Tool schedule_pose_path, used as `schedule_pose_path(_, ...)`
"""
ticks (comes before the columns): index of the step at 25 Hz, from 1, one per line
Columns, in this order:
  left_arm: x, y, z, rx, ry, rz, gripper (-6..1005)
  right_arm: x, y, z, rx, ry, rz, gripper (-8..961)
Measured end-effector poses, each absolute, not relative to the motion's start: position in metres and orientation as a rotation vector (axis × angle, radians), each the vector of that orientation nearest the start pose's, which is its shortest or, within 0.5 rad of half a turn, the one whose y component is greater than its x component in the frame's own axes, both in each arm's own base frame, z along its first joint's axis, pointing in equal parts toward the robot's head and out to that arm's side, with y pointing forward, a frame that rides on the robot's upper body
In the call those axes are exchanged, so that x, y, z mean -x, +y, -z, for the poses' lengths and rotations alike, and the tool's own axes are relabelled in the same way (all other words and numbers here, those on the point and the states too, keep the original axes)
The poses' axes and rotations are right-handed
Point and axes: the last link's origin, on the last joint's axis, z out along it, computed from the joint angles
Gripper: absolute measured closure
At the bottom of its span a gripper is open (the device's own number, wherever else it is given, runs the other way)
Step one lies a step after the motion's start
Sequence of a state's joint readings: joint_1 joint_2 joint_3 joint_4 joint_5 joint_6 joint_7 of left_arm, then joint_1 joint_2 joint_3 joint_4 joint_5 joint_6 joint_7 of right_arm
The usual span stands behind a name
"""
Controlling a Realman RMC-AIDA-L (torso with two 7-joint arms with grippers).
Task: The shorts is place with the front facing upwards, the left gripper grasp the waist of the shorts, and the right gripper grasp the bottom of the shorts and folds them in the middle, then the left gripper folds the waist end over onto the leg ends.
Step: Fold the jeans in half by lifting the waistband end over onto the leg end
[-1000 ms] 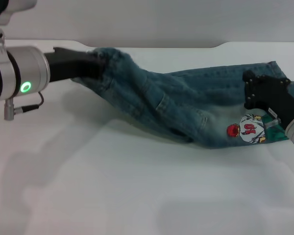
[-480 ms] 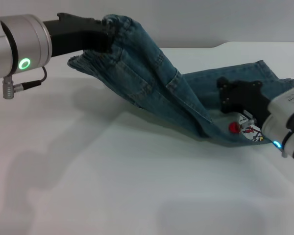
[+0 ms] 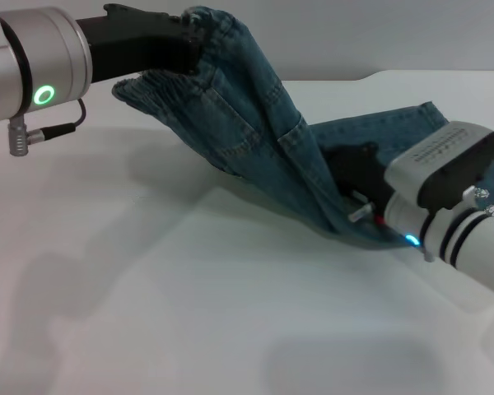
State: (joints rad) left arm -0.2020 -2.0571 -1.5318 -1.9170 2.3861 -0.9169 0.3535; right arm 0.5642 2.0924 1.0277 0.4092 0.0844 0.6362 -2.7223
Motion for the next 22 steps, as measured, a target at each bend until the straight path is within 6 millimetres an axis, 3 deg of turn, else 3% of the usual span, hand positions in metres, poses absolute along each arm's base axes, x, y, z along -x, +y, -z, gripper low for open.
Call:
schedule_pose_path(14,0.080,0.333,-0.040,2.310,-0.624,0.504,950,-0.193,0.367,0.145,2.377,0.530,-0.533,953)
schedule_pose_path(18,0.082,0.333,-0.037,2.316,-0.629,0.503,951,-0.201,0.362,0.144,2.349,0.584,-0.549,953)
schedule_pose_path(22,0.085,0.333,-0.038,2.307,-0.638,0.499,951,-0.228,0.352,0.126,2.239,0.683,-0.608,953)
